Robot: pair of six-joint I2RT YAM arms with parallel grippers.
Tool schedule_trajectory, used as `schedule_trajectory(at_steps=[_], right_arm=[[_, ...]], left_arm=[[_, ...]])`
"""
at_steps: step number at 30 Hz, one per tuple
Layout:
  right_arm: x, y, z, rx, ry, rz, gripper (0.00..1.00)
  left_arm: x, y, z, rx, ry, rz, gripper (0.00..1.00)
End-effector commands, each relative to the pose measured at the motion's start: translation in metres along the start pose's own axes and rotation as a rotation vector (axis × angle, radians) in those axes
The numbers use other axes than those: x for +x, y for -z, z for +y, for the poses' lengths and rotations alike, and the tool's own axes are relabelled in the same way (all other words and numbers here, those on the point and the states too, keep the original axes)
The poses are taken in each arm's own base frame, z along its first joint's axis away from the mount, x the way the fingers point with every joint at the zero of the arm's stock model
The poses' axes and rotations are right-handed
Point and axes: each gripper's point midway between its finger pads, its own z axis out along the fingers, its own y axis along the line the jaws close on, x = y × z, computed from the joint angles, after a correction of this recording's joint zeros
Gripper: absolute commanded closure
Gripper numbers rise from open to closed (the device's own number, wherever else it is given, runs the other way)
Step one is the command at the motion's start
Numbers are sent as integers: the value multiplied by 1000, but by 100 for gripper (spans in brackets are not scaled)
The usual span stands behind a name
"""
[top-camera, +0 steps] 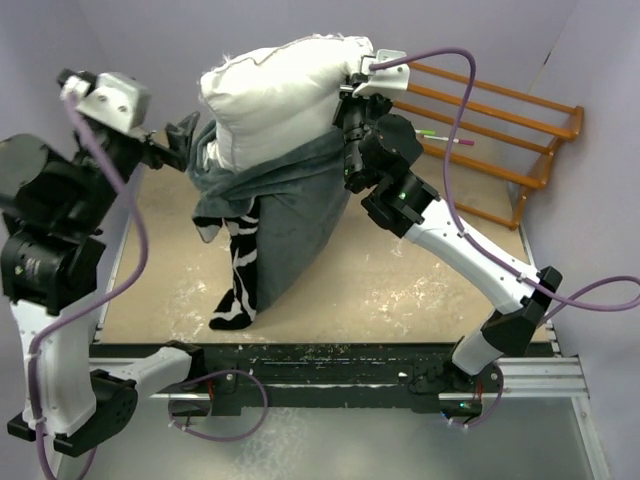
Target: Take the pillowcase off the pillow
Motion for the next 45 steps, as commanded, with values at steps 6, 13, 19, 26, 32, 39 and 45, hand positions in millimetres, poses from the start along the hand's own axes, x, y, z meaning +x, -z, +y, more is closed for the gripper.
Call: schedule_trajectory(at_steps=[6,13,19,26,32,39,45], right_arm=[[-58,4,-14,14,-197,-130,100],[-40,22,-28,-5,-222,-93,100],[-28,39,-17,-138,-260,-43,100],[-29,75,23,-490,-206,67,92],[-60,105,11,-609,-179,56,63],[-83,142,50,-1007,19,95,22],[-84,164,84,-1304,172,125,2]], left_arm=[[13,0,-74,375,205,43,1],[44,-39,-65,272,292,91,1],[53,-58,-125,609,485,127,5],[41,-101,-85,399,413,42,96],[20,-106,-48,270,227,-22,99],[17,-62,-102,647,88,-23,100],[29,-52,-107,684,24,4,100]])
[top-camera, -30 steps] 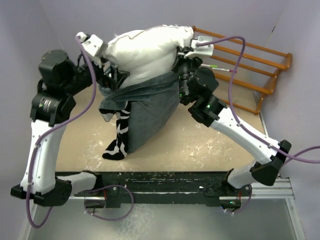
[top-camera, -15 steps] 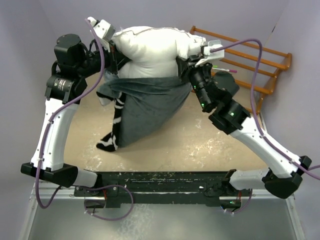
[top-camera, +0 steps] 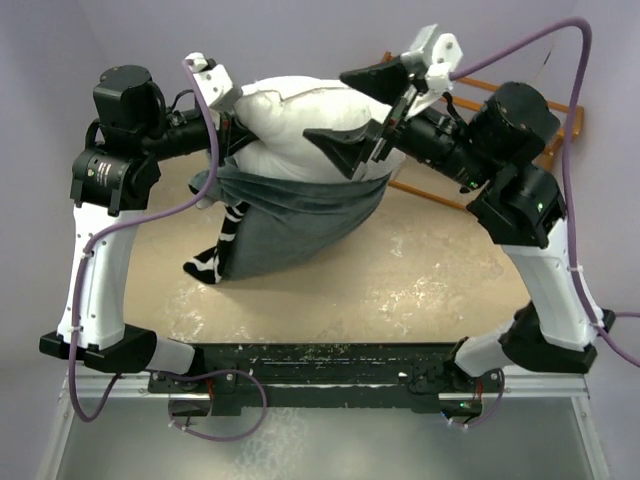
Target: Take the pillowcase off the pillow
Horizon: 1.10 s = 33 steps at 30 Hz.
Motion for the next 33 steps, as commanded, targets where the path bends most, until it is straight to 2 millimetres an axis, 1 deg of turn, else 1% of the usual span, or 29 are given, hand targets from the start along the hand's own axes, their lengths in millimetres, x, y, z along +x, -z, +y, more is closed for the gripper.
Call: schedule_trajectory(at_steps=[1,4,6,8,10,12,13,15,17,19,20,21,22,25,30,32,33], right_arm=[[46,-6,42,-306,103,185,1],[71,-16,38,-309,132,256,1],[90,-23,26,-256,151,313,1],[105,-25,18,-225,174,360,1],[113,-28,2,-151,222,387,2],[101,-26,-15,-63,271,362,3],[91,-23,-16,-52,282,332,3],[64,-14,-12,-63,294,252,3],[44,-5,-9,-72,314,195,2],[36,2,-7,-79,335,184,1],[39,3,-7,-84,343,196,0],[44,4,-7,-88,347,215,0],[54,2,-8,-91,353,243,0],[90,-6,-7,-124,340,346,0],[140,-20,12,-239,285,455,1],[158,-28,7,-219,286,495,5],[165,-31,3,-201,289,511,10]], left_arm=[[-22,13,-8,32,-158,-51,100],[-24,15,-10,38,-169,-52,100],[-24,16,-13,51,-174,-50,100],[-22,18,-19,78,-179,-39,100],[-18,19,-24,107,-182,-27,100],[-13,20,-28,129,-185,-11,100],[-10,20,-30,140,-182,-3,100],[-3,20,-33,161,-176,14,100],[5,19,-37,184,-165,31,100],[9,18,-39,198,-157,40,100],[10,17,-39,202,-155,41,100],[9,17,-39,203,-155,37,100],[9,16,-39,206,-151,36,100],[6,15,-40,216,-147,26,100],[2,16,-45,233,-144,21,100],[1,18,-50,251,-142,18,100],[0,19,-53,261,-142,14,100]])
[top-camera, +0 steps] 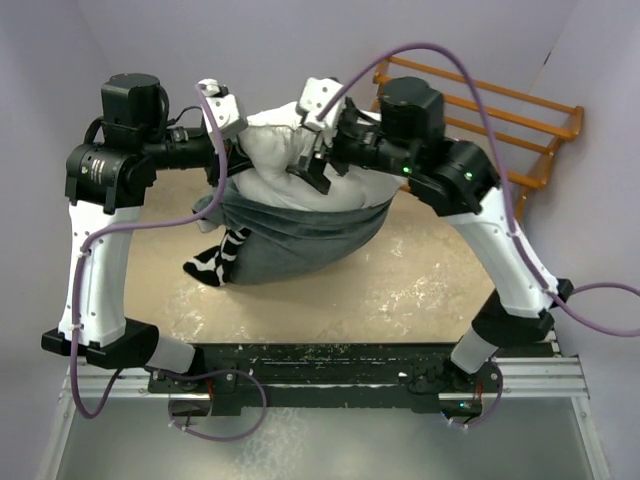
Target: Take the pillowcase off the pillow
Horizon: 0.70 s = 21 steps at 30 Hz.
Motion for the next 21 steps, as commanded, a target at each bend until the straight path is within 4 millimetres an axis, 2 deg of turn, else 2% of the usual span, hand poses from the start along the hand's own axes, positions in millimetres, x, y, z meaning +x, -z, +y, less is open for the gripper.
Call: schedule_trajectory(at_steps=[1,2,3,4,5,6,7,9,11,13,16,18,21], right_arm=[[41,-30,6,-23,-9,119,16],[41,-33,3,-4,-11,118,29],[38,-34,0,16,-22,102,45],[33,-34,-3,35,-31,75,62],[29,-33,-9,75,-48,53,86],[22,-30,-19,141,-75,19,100],[11,-21,-30,208,-93,-31,100],[3,-9,-53,347,-103,-86,100],[-1,1,-63,414,-103,-122,100],[-13,9,-61,409,-95,-181,100],[-32,19,-51,353,-87,-266,100],[-40,21,-41,298,-91,-301,100],[-47,26,-38,278,-105,-327,100]], left_arm=[[-23,7,-13,38,-79,-62,100],[-24,8,-16,43,-81,-65,99],[-24,10,-18,43,-84,-65,89],[-23,11,-19,39,-92,-60,66],[-23,13,-19,27,-100,-53,30],[-22,16,-17,-4,-106,-43,13],[-20,21,-11,-60,-117,-26,5],[-18,31,-2,-148,-159,5,0],[-15,43,1,-206,-208,48,1],[-2,52,0,-224,-245,121,1],[31,59,-5,-204,-275,252,0],[55,59,-8,-182,-284,321,1],[82,60,-12,-161,-325,388,2]])
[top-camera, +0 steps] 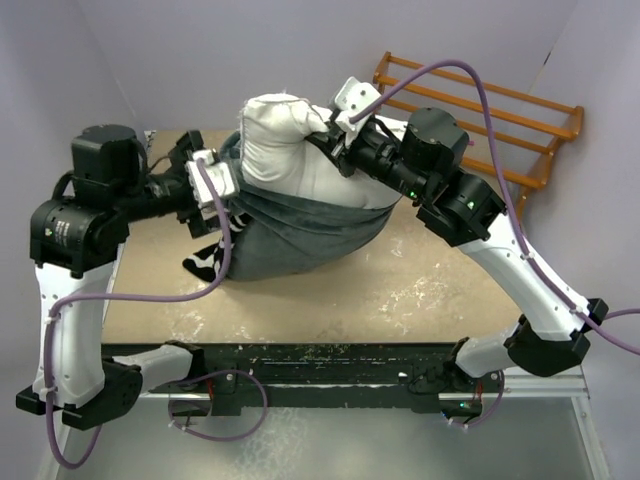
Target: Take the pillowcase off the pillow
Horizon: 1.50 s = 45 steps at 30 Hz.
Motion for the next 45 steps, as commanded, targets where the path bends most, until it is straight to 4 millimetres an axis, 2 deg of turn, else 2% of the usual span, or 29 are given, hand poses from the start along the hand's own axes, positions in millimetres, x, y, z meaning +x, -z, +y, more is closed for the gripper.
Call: schedule_trajectory(at_steps=[1,2,4,8,10,12,14,16,18,21,24,27,30,37,39,40,41,43,44,45], right_arm=[[-59,16,-12,26,-32,-209,100],[-62,18,-11,19,-39,-216,100],[-66,19,-9,4,-51,-228,100],[-72,22,-5,-24,-68,-238,100],[-72,22,-4,-31,-73,-233,100],[-72,23,-6,-18,-79,-235,100],[-77,25,-10,3,-84,-249,100],[-86,27,-16,28,-93,-281,100],[-97,29,-26,68,-102,-315,100],[-118,39,-53,201,-126,-400,100],[-136,58,-85,352,-167,-488,100],[-148,71,-103,424,-204,-552,100],[-153,80,-114,474,-235,-589,100],[-144,98,-130,573,-285,-615,100],[-141,101,-133,591,-289,-612,100],[-141,102,-134,595,-288,-609,100],[-141,101,-133,589,-282,-606,100],[-140,90,-127,545,-267,-586,100],[-137,81,-122,511,-261,-561,100],[-133,72,-119,492,-256,-538,100]], left_arm=[[52,-11,-13,46,-100,158,2],[62,-15,-16,52,-103,173,2],[69,-20,-14,24,-129,169,4],[66,-30,0,-92,-172,96,8],[68,-33,1,-109,-207,78,11],[69,-35,3,-133,-222,69,23],[72,-37,2,-137,-221,66,41],[75,-38,-2,-137,-209,62,65],[79,-39,-8,-134,-188,59,80],[95,-40,-22,-111,-164,90,92],[127,-42,-44,-68,-149,165,100],[157,-43,-66,-33,-160,226,100],[188,-46,-78,-23,-192,301,100],[278,-53,-108,49,-274,539,100],[287,-53,-112,54,-265,556,100],[285,-53,-112,51,-240,550,100],[279,-54,-111,50,-215,534,87],[248,-50,-106,75,-121,473,39],[209,-43,-90,60,-73,401,24],[171,-37,-77,51,-16,324,4]])
